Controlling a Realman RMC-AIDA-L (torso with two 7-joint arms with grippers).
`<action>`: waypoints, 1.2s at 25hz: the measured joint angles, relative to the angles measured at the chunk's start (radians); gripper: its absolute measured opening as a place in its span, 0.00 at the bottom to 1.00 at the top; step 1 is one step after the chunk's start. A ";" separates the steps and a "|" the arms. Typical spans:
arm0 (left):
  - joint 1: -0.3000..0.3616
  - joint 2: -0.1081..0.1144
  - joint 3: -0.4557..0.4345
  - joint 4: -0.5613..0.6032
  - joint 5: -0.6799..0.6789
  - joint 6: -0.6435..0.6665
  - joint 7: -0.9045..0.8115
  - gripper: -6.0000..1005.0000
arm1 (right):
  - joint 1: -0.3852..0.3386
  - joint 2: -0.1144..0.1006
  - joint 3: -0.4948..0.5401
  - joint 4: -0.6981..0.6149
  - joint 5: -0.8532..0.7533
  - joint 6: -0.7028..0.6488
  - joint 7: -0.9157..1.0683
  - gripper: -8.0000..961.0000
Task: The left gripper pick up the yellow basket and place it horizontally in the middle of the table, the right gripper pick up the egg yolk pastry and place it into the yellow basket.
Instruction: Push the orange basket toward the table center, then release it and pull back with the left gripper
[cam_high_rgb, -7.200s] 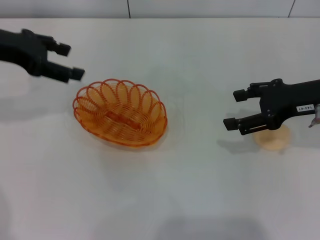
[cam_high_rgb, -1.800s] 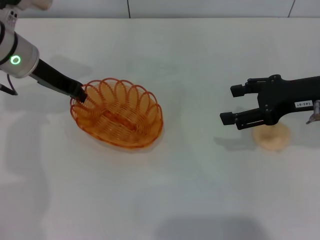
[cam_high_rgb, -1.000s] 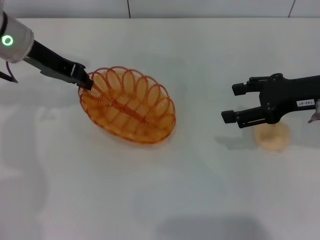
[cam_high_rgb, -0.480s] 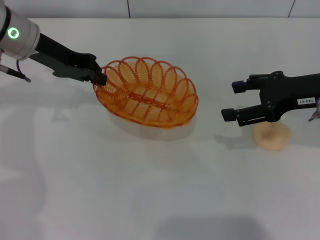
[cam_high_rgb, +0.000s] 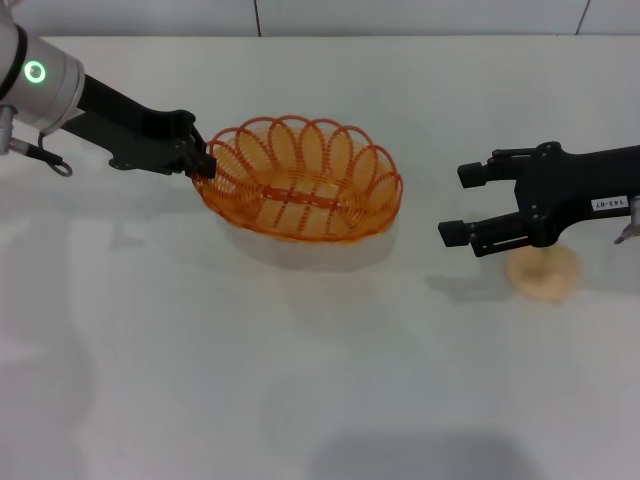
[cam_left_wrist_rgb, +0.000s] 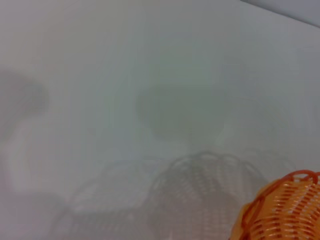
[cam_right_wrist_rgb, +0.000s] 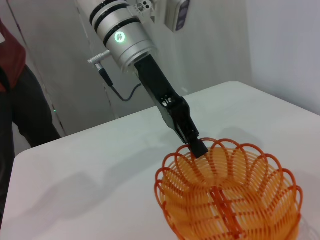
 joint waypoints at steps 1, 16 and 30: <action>0.000 0.000 0.001 -0.004 0.002 -0.005 -0.002 0.09 | 0.000 0.000 -0.001 -0.001 0.000 0.000 0.000 0.91; 0.000 -0.042 -0.002 -0.047 -0.009 -0.080 -0.003 0.12 | 0.005 0.002 -0.007 -0.005 0.013 -0.031 0.000 0.91; 0.000 -0.072 -0.002 -0.074 -0.024 -0.111 -0.010 0.15 | 0.014 0.002 -0.007 -0.005 0.014 -0.064 0.000 0.91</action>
